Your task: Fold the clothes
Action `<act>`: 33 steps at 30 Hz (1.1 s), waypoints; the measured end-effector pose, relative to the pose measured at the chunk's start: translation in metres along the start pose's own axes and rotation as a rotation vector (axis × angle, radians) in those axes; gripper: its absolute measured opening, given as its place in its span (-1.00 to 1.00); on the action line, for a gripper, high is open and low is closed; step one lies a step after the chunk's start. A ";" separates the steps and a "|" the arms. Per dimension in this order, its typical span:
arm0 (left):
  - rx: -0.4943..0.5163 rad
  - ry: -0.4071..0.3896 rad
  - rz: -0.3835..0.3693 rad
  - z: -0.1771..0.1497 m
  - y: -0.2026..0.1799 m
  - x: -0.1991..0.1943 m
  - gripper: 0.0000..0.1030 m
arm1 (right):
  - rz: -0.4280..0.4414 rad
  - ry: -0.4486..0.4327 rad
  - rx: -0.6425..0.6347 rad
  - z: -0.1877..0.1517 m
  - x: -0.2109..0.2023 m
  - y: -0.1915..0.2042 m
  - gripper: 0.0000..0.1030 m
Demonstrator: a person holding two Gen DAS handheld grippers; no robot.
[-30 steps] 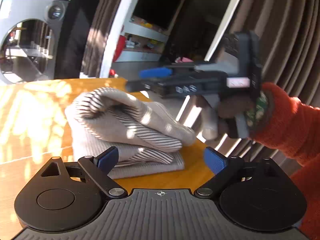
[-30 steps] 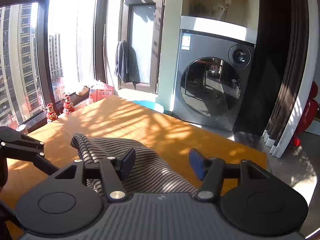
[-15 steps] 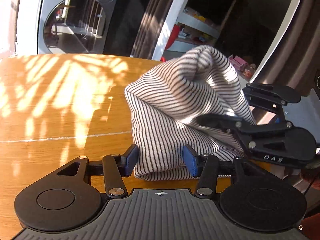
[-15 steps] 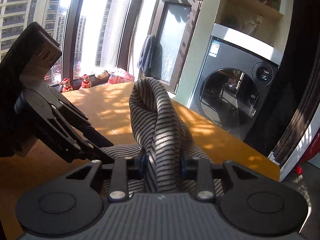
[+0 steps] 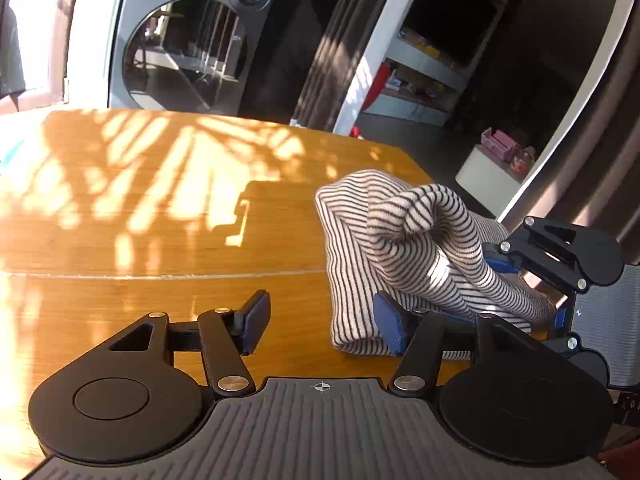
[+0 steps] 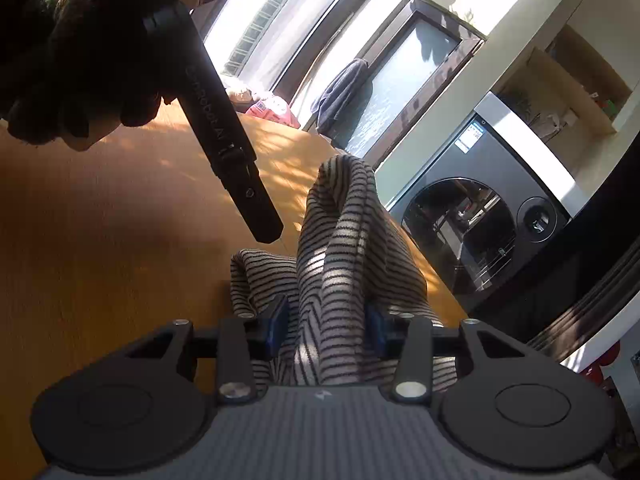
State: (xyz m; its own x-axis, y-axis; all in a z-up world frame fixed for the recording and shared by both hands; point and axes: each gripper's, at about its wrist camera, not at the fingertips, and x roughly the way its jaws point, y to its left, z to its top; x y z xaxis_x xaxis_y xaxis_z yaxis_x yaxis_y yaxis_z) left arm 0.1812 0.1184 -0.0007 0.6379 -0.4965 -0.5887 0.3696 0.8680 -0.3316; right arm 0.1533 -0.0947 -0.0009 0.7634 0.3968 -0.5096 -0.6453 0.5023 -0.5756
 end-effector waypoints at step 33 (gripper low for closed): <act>-0.001 -0.052 -0.156 -0.009 -0.040 0.040 0.05 | 0.072 0.065 0.654 -0.082 -0.019 -0.086 1.00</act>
State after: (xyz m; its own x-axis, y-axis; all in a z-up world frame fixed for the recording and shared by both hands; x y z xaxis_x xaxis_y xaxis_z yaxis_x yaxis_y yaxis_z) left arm 0.1861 0.0644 -0.0173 0.6067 -0.6248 -0.4914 0.4663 0.7804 -0.4166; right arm 0.1915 -0.2082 0.0062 0.7024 0.4104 -0.5816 -0.5293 0.8474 -0.0414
